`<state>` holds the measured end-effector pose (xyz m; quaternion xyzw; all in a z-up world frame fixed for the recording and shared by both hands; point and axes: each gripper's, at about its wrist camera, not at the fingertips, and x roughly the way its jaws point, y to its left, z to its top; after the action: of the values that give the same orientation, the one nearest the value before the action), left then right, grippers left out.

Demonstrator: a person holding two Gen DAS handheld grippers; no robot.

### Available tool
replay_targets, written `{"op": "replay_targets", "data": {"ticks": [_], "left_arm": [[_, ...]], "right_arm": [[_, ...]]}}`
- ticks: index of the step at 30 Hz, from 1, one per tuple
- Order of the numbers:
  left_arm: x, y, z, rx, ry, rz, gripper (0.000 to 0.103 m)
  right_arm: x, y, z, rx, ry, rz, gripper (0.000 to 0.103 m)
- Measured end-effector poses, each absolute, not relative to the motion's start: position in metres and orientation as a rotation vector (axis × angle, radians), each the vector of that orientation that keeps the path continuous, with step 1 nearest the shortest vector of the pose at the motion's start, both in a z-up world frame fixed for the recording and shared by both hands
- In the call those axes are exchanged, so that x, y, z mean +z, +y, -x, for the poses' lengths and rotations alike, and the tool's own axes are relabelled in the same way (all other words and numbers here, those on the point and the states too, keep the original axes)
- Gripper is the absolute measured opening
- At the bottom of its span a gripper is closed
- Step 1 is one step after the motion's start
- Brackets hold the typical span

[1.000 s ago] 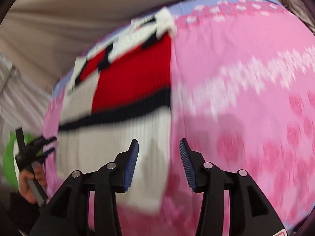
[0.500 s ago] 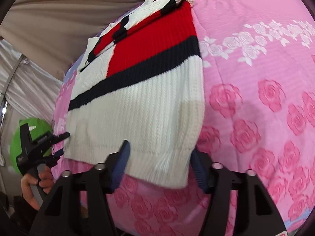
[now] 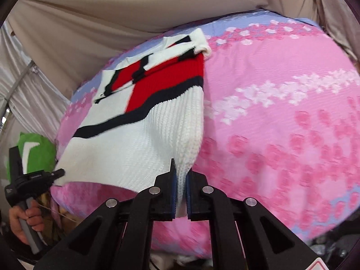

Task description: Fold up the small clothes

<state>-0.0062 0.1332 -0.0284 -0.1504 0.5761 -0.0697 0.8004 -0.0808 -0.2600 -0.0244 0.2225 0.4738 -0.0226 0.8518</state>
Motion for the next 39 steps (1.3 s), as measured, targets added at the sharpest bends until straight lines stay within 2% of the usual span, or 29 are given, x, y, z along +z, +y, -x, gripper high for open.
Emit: {"op": "replay_targets", "data": {"ticks": [6, 11, 15, 20, 25, 31, 39], "left_arm": [[-0.041, 0.121, 0.084, -0.259, 1.446, 0.195, 0.009], [-0.008, 0.133, 0.116, -0.343, 1.419, 0.157, 0.009], [0.013, 0.123, 0.120, -0.392, 1.364, 0.116, 0.009], [0.029, 0.113, 0.038, -0.332, 1.146, 0.213, 0.010], [0.015, 0.087, -0.060, -0.257, 1.018, 0.217, 0.010], [-0.012, 0.062, -0.154, -0.129, 0.980, 0.219, 0.010], [-0.029, 0.048, -0.217, -0.046, 0.981, 0.223, 0.010]], "right_arm": [[-0.044, -0.270, 0.155, -0.033, 1.232, -0.408, 0.006], [-0.033, -0.252, 0.197, 0.082, 1.370, -0.330, 0.006], [-0.007, -0.264, 0.186, 0.083, 1.321, -0.360, 0.006], [0.021, -0.310, 0.115, 0.015, 1.032, -0.550, 0.006], [0.006, -0.330, 0.035, -0.043, 0.852, -0.634, 0.006], [-0.013, -0.338, -0.045, -0.121, 0.769, -0.652, 0.006], [-0.043, -0.356, -0.116, -0.202, 0.757, -0.698, 0.006]]}}
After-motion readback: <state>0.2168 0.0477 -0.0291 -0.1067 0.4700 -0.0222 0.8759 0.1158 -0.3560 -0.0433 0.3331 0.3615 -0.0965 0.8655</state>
